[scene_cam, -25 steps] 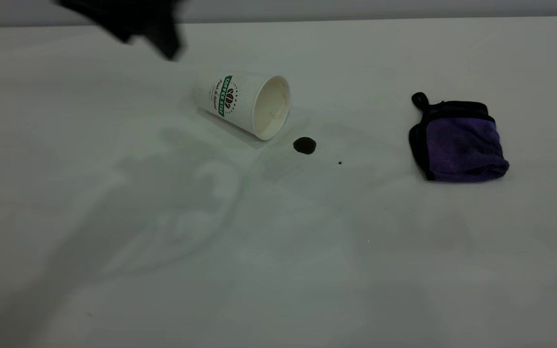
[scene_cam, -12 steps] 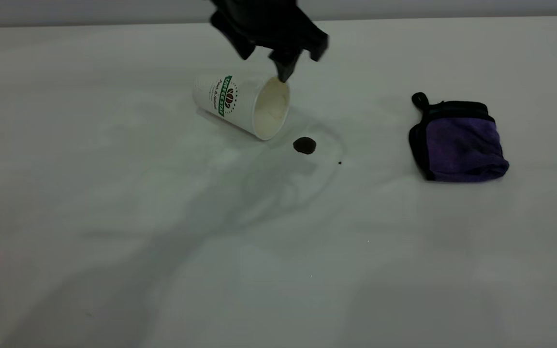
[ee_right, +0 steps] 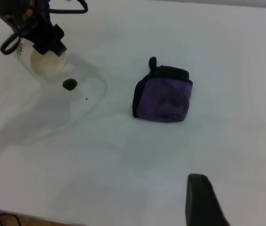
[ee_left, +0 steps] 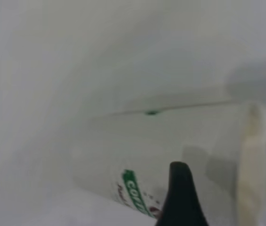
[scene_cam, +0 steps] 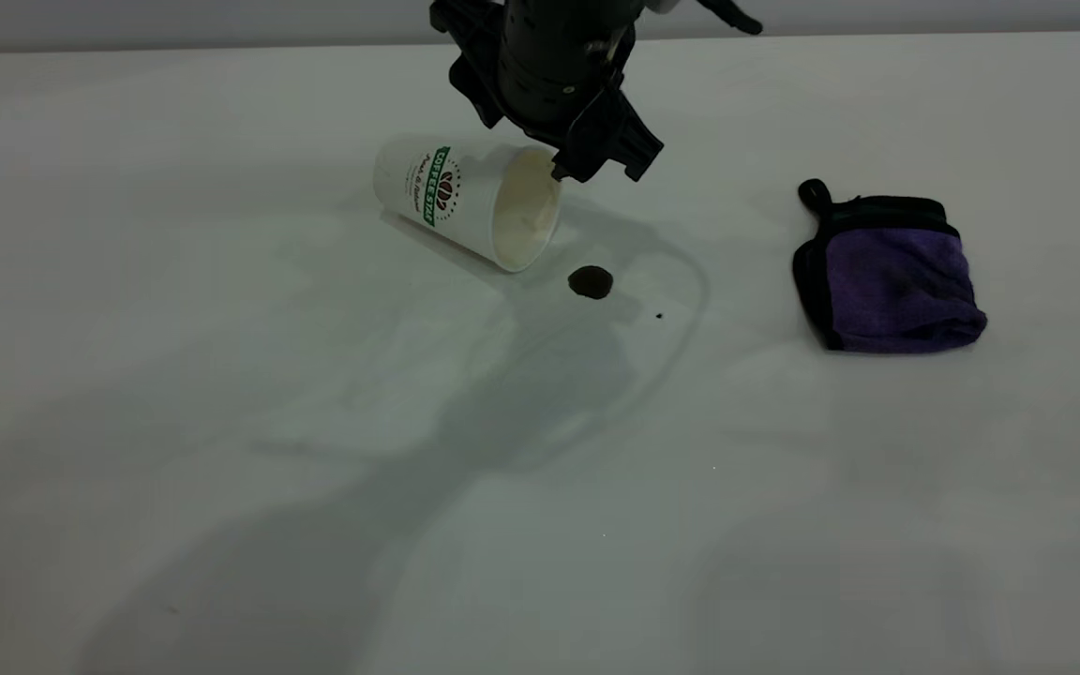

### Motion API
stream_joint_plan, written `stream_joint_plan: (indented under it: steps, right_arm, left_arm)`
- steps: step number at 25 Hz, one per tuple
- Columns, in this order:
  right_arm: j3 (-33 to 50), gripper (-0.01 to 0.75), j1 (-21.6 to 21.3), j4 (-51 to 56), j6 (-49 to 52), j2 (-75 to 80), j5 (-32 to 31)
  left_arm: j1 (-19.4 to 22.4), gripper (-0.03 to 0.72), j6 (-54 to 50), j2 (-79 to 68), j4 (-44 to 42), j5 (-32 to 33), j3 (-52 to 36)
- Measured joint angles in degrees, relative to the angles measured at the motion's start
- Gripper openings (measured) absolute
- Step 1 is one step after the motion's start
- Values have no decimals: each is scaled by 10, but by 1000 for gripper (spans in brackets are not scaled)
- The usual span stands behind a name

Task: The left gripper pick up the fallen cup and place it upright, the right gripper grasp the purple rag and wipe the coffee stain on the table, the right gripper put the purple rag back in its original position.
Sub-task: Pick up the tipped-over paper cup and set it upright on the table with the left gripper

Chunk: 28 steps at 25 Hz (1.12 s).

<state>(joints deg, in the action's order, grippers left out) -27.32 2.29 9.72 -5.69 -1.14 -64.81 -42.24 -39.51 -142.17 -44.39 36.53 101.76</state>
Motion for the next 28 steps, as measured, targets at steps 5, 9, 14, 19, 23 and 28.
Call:
stream_joint_plan:
  steps: [5, 9, 14, 19, 23, 28]
  right_arm:
    - [0, 430, 0, 0, 0, 0, 0]
    - [0, 430, 0, 0, 0, 0, 0]
    - [0, 430, 0, 0, 0, 0, 0]
    - [0, 430, 0, 0, 0, 0, 0]
    - [0, 430, 0, 0, 0, 0, 0]
    - [0, 430, 0, 0, 0, 0, 0]
  left_arm:
    - [0, 592, -32, -7, -31, 0, 0]
    - [0, 592, -37, -18, -33, 3, 0]
    - [0, 592, -53, -28, -53, 12, 0]
    - [0, 592, -64, -39, -81, 21, 1]
    - [0, 592, -83, -51, -108, 36, 1]
    - [0, 576, -127, -62, -152, 60, 1]
